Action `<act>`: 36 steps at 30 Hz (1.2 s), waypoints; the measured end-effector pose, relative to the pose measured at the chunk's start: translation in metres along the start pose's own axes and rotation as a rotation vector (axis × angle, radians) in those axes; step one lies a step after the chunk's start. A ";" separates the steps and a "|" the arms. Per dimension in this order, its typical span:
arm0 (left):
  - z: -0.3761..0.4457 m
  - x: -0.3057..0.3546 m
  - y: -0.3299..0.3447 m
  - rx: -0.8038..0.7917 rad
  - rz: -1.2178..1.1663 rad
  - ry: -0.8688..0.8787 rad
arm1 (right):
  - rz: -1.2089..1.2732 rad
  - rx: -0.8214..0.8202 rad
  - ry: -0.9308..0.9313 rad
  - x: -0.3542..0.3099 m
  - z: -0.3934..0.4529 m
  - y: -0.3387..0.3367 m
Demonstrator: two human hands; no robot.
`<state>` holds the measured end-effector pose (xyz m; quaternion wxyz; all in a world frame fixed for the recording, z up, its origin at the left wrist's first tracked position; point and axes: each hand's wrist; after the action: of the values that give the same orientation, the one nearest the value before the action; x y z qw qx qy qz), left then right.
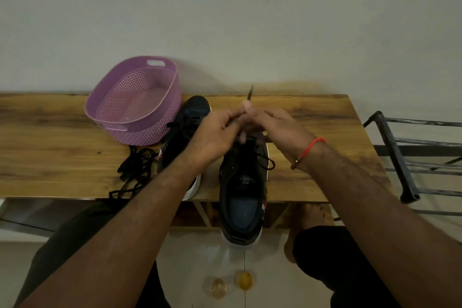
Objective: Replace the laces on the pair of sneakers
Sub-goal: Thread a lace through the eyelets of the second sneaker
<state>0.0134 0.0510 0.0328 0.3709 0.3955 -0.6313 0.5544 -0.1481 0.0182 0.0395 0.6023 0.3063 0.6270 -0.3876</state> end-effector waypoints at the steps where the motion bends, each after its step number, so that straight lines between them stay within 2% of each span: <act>1: -0.002 0.001 0.003 -0.054 0.042 0.000 | 0.077 0.018 -0.029 0.000 0.001 0.001; 3: -0.004 0.001 0.008 -0.102 0.078 -0.018 | 0.097 0.079 -0.064 -0.001 0.001 0.003; 5: -0.003 0.001 0.009 -0.065 0.125 -0.048 | -0.032 0.184 -0.048 0.001 0.001 0.003; 7: -0.001 0.000 0.008 0.081 0.091 -0.084 | -0.236 0.274 -0.053 0.004 0.002 0.001; 9: 0.000 -0.001 0.007 0.260 -0.070 -0.097 | -0.450 0.309 -0.119 0.005 0.002 -0.001; 11: 0.001 0.002 0.005 0.308 -0.178 -0.035 | -0.582 0.283 -0.204 0.004 0.000 -0.002; 14: -0.001 0.008 0.009 0.182 -0.338 0.036 | -0.732 0.158 -0.253 0.002 -0.002 0.003; 16: -0.001 0.009 0.012 0.204 -0.389 0.010 | -0.798 0.113 -0.244 0.001 -0.002 0.007; 17: 0.000 0.009 0.010 0.268 -0.413 -0.005 | -0.814 0.103 -0.220 0.001 -0.001 0.007; 19: 0.003 0.012 -0.005 0.551 -0.471 0.026 | -0.848 0.090 -0.145 0.001 0.000 0.005; 21: 0.005 0.018 -0.033 0.892 -0.455 0.206 | -0.856 0.097 -0.085 0.000 0.000 -0.001; 22: 0.004 0.018 -0.045 0.987 -0.327 0.317 | -0.851 0.108 -0.072 0.000 -0.001 -0.004; 23: 0.005 0.018 -0.054 0.998 -0.161 0.411 | -0.842 0.122 -0.059 0.001 -0.003 -0.008; 24: 0.005 0.017 -0.055 0.933 -0.020 0.456 | -0.833 0.137 -0.042 0.002 -0.004 -0.010; 27: 0.001 0.010 -0.031 0.527 0.220 0.269 | -0.804 0.136 0.055 0.005 -0.010 -0.014; 30: -0.004 0.004 -0.002 0.338 0.368 0.184 | -0.761 0.086 0.171 0.009 -0.020 -0.016; 32: -0.005 0.005 0.004 0.287 0.232 0.127 | -0.731 0.028 0.236 0.013 -0.028 -0.016; 34: -0.006 0.014 -0.003 0.307 -0.161 0.048 | -0.678 -0.015 0.279 0.012 -0.033 -0.015; 35: -0.005 0.019 -0.013 0.412 -0.324 0.079 | -0.655 -0.026 0.288 0.009 -0.035 -0.014; 36: -0.006 0.024 -0.027 0.592 -0.369 0.168 | -0.644 -0.031 0.290 0.007 -0.035 -0.014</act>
<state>0.0280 0.0526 0.0665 0.3848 0.5462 -0.3287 0.6675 -0.1785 0.0404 0.0329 0.3586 0.1356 0.7761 -0.5007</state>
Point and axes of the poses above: each hand's wrist, its own z-axis towards the middle knuckle, its own y-axis out of the palm, x = y × z, and after that the axes turned 8 degrees about -y, right-handed
